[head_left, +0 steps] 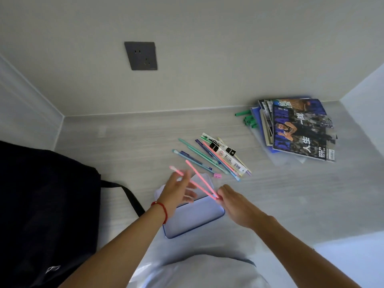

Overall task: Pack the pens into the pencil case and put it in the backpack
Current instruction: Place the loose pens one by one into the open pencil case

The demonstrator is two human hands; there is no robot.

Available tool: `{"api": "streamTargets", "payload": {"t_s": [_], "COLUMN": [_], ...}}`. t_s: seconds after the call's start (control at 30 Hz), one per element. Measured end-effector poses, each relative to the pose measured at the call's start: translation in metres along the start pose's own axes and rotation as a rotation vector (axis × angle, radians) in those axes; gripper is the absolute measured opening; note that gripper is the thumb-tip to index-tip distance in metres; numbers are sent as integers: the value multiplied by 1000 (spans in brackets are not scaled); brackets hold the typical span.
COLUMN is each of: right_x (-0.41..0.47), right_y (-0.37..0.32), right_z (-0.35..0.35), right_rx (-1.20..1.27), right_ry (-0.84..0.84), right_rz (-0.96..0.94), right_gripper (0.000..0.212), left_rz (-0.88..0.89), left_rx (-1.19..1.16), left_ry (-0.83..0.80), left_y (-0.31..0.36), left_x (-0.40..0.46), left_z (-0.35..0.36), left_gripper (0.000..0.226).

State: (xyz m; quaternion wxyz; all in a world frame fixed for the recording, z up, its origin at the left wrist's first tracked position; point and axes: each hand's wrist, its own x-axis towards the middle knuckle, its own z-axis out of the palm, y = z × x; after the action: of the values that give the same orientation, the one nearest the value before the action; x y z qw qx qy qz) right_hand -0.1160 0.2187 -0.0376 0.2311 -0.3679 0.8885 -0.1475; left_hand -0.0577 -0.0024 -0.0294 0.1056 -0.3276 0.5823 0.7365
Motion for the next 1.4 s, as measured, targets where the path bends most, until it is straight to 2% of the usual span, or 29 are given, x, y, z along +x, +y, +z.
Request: {"api": "streamTargets", "payload": {"t_s": [0.07,0.17,0.3,0.37,0.5,0.6,0.77,0.9,1.03,1.13,1.27,1.4], "right_x": [-2,-1,4,4,0,4,11,9,8,5,6,13], "right_y": [-8,-10,0,8,29,43,52,51,49,46,33,19], "right_z": [2,7,11,13,6,0,-7,-2,0,2,18,36], "right_rx": [9,35,85,149,300,305,337,388,429,418,370,236], "right_ry": [-38,-99,-107,-80,38,102,142,113,123,109,111,118], "right_rz": [-26,-19,-14,-11,-46,-62,-42,-28,-7,5,-26,-99], "right_gripper": [26,24,19,18,10,19,13,6,6,7,8,10], "left_rz": [22,25,-83,-91,7,2,23,129,303,374,429,403], "left_rx": [-151,-210,-341,-379,-385,-346,10,561,944,1098,1325,1342], "left_ry": [83,101,133,161,220,198,273,188,68,32,-112,-186], "left_y": [4,-3,-26,-41,-56,-60,-78,-87,-94,-95,-93,-90], "left_x": [0,-3,-14,-22,-33,-37,-44,-47,-47,-48,-48,-50], "left_z": [-5,-19,-34,-40,-49,-48,-31,-29,-30,-29,-33,-35], "left_gripper": [30,28,18,15,7,10,22,14,7,11,32,38]}}
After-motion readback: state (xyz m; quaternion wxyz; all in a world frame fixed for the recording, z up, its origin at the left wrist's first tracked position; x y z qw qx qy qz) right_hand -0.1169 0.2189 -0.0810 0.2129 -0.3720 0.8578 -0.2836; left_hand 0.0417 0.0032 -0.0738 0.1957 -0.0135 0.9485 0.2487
